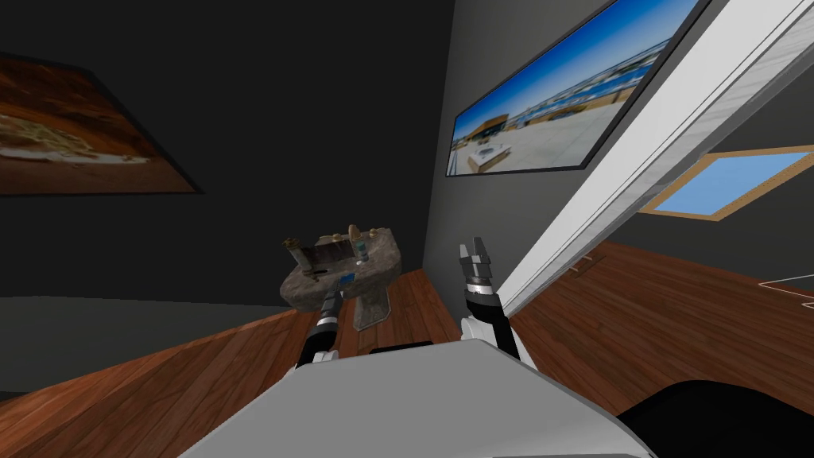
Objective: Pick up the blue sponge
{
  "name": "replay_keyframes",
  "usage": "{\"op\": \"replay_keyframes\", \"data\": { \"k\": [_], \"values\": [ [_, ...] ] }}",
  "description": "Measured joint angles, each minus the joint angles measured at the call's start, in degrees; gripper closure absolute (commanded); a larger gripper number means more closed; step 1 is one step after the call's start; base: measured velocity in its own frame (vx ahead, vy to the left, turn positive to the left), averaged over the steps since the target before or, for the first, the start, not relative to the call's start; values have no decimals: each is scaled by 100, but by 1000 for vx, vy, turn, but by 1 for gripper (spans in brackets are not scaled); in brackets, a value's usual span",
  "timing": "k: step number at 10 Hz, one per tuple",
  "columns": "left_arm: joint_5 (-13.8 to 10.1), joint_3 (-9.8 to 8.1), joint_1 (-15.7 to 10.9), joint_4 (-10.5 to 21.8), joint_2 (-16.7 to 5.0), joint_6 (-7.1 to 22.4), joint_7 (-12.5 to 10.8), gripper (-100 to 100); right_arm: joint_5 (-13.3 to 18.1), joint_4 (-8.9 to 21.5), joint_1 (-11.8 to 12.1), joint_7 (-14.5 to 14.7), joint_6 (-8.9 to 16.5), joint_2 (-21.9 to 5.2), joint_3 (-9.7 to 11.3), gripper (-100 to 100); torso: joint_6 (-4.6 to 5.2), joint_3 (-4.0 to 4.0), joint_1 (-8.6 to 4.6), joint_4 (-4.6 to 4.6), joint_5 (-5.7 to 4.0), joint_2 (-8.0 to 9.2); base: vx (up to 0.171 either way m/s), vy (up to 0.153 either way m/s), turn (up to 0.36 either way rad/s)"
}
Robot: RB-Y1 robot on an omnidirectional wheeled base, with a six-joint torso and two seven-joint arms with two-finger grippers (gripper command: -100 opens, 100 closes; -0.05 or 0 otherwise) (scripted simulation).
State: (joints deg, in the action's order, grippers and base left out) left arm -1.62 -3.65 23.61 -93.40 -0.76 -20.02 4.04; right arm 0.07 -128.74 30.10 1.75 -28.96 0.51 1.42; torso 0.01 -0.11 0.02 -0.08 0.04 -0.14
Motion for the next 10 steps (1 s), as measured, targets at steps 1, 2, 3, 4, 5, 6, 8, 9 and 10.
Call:
{"op": "replay_keyframes", "data": {
  "k": [1, 2, 3, 4, 5, 6, 8, 9, 10],
  "values": [
    [0, 0, 0, 0, -1, 0, 0, -100, 0, 0, 0, 0, 0, 0, 0, 0, 0, 1, -1, 0, 0, 1, -42, -4, 212],
    [-106, 83, -166, 115, -6, -20, 46, -100, 0, 0, 0, 0, 0, 0, 0, 0, -2, 6, -3, 2, 0, 11, -54, -12, 119],
    [-179, 131, -334, 264, -33, -63, 71, -100, 0, 0, -1, 0, 0, 0, 0, 0, 1, 9, -5, 4, -1, 16, -32, -5, -5],
    [-205, 136, -508, 466, -52, -111, 72, -100, 0, 0, -1, 0, 0, 0, 0, 0, 2, 8, -3, 3, -1, 13, -10, 2, -16],
    [-206, 145, -559, 551, -39, -99, 80, -100, 0, 0, 0, 0, 0, 0, 0, 0, 0, 4, -2, 2, 0, 7, -47, 8, 212],
    [-321, 222, -742, 752, -68, -178, 116, -100, 0, 0, 0, 0, 0, 0, 0, 0, -2, 8, 1, 3, 0, 14, -53, 4, 131],
    [-404, 295, -1068, 1102, -69, -256, 168, -100, 0, 0, -1, 0, 0, 0, 0, 0, 2, 7, -4, 3, 0, 11, -14, -7, -16],
    [-413, 297, -1144, 1258, -80, -269, 164, -100, 0, 0, 0, 0, 0, 0, 0, 0, 0, 3, -5, 1, -1, 5, -41, -2, 251],
    [-529, 381, -1284, 1380, -113, -298, 191, -100, 0, 0, 0, 0, 0, 0, 0, 0, -3, 7, -3, 2, -1, 12, -51, -7, 104]
  ]
}}
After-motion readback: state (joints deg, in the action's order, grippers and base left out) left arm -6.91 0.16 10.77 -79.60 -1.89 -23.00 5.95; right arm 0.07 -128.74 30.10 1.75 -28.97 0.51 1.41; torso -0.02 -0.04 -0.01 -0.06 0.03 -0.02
